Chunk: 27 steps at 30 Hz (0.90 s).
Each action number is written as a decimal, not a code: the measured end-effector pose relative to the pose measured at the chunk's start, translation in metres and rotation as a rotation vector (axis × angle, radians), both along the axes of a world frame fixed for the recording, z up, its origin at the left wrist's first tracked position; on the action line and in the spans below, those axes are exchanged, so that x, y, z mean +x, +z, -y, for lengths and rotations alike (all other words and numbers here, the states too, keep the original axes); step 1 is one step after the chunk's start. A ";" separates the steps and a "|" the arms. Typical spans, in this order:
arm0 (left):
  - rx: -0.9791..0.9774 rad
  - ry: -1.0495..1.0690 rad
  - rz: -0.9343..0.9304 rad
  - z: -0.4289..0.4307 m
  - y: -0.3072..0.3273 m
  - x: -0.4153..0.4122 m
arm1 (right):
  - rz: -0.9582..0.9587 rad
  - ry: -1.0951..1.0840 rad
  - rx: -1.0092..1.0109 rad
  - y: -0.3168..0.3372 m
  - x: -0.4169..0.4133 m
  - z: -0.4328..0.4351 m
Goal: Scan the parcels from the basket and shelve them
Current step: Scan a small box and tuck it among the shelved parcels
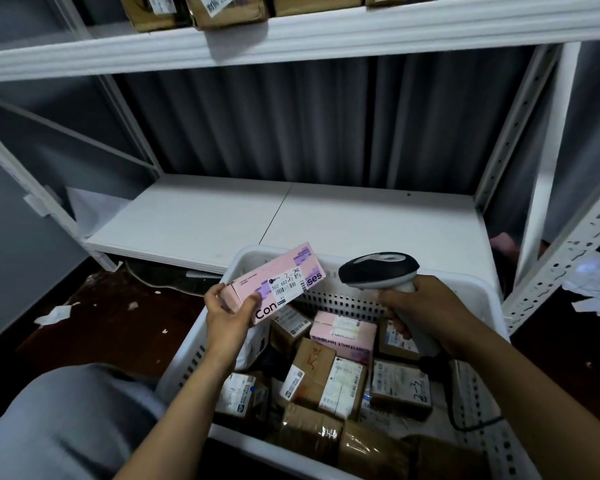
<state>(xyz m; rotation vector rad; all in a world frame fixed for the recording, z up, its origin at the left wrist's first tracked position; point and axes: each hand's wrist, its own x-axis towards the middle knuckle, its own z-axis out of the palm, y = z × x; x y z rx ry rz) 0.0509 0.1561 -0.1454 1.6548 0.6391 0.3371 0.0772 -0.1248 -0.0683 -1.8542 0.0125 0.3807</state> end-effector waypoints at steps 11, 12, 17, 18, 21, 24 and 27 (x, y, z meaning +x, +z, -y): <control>-0.014 -0.018 0.016 0.005 0.004 -0.002 | 0.021 0.021 -0.050 0.001 0.001 0.001; -0.017 -0.020 0.018 0.006 0.004 -0.002 | 0.024 0.024 -0.049 0.001 0.002 0.001; -0.065 -0.052 0.026 0.012 0.019 -0.003 | 0.061 -0.003 0.001 0.009 0.000 -0.003; -0.088 -0.052 0.030 0.015 0.025 -0.003 | 0.073 -0.019 0.009 0.012 -0.003 -0.003; -0.116 -0.080 0.037 0.022 0.048 -0.006 | 0.098 -0.088 0.058 0.019 -0.013 0.002; -0.134 -0.161 0.077 0.031 0.078 -0.007 | 0.135 -0.233 0.119 0.028 -0.024 0.009; -0.119 -0.297 0.147 0.045 0.116 -0.006 | 0.210 -0.340 0.155 0.047 -0.030 0.012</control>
